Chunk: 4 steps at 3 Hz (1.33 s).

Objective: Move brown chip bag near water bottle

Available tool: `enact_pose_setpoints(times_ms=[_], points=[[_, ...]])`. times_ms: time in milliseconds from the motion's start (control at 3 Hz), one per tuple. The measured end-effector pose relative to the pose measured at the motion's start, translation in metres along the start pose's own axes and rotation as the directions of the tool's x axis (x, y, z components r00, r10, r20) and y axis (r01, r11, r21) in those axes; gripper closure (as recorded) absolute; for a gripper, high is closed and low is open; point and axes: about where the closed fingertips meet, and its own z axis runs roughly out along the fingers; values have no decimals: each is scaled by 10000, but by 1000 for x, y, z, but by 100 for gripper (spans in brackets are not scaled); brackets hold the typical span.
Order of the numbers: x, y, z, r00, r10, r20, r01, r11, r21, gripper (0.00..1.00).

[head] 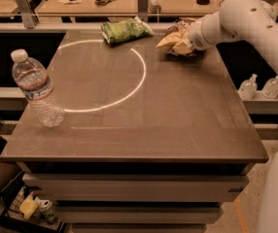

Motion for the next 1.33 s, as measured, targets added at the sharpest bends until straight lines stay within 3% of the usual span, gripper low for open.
enact_pose_setpoints(times_ms=[667, 1333], points=[[-37, -8, -38, 9990, -422, 162, 414, 9981, 450, 100], [-56, 2, -98, 9965, -609, 571, 546, 9929, 1059, 100]])
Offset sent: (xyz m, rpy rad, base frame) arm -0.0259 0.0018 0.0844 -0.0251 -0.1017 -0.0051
